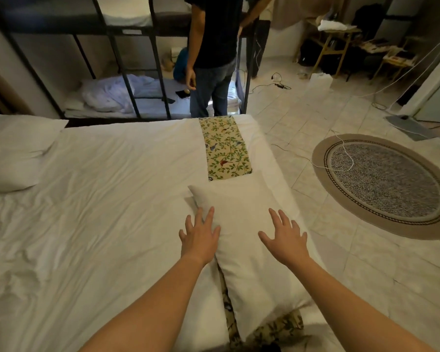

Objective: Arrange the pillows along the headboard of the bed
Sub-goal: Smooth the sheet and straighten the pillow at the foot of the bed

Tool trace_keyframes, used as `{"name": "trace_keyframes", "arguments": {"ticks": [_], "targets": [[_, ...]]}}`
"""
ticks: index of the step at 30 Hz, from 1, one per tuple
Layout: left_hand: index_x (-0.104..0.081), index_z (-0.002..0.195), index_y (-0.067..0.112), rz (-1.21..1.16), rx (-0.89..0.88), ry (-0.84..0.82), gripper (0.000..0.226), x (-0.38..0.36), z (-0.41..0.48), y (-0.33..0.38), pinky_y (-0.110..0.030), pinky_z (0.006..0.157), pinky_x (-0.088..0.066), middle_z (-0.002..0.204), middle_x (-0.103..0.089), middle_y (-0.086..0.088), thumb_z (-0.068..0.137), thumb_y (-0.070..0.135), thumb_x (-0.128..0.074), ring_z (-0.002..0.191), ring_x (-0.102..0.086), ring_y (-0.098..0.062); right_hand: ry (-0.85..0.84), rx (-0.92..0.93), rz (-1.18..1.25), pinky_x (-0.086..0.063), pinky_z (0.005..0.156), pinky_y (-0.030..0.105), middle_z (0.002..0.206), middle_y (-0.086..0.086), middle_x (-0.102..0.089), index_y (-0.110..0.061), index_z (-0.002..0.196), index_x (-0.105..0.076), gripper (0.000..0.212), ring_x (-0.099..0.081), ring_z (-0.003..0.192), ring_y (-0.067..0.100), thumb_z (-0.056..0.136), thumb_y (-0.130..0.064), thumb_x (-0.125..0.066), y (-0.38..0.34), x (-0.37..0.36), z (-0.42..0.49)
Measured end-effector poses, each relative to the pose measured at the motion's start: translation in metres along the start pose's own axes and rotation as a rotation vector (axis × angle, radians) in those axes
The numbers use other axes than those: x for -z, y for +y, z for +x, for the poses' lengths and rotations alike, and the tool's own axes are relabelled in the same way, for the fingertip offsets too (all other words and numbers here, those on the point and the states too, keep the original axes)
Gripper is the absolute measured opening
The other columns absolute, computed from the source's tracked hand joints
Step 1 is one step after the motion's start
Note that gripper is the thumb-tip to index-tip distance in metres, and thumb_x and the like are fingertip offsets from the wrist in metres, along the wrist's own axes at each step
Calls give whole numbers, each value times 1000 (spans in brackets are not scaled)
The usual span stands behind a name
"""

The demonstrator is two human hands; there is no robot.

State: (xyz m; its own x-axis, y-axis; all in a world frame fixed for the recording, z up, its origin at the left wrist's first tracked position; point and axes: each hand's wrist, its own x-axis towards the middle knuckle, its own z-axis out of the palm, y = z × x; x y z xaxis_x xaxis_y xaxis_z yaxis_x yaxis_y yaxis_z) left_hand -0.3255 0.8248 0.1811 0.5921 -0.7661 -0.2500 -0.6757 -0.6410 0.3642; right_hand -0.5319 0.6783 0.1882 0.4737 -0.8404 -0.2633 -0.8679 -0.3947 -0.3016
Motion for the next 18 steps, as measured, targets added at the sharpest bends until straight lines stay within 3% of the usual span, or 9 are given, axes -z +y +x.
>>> {"name": "trace_keyframes", "arguments": {"ticks": [8,18], "targets": [[1,163,47,-114,179,-22,62,-55,0,57,-61,121,-25,173,-1,8,108,56,-25,158,-6,-32,-130,67,-61,-15,121,68,176,-7,-4,-44,166,-3,82,-14,158,39,99,-70,-43,79,18,50],[1,163,47,-184,285,-99,62,-90,26,64,-57,123,-26,174,1,8,108,56,-24,157,-10,-35,-203,107,-11,-20,122,67,176,-6,-7,-45,166,-6,83,-19,157,37,97,-73,-44,91,-7,110]]}}
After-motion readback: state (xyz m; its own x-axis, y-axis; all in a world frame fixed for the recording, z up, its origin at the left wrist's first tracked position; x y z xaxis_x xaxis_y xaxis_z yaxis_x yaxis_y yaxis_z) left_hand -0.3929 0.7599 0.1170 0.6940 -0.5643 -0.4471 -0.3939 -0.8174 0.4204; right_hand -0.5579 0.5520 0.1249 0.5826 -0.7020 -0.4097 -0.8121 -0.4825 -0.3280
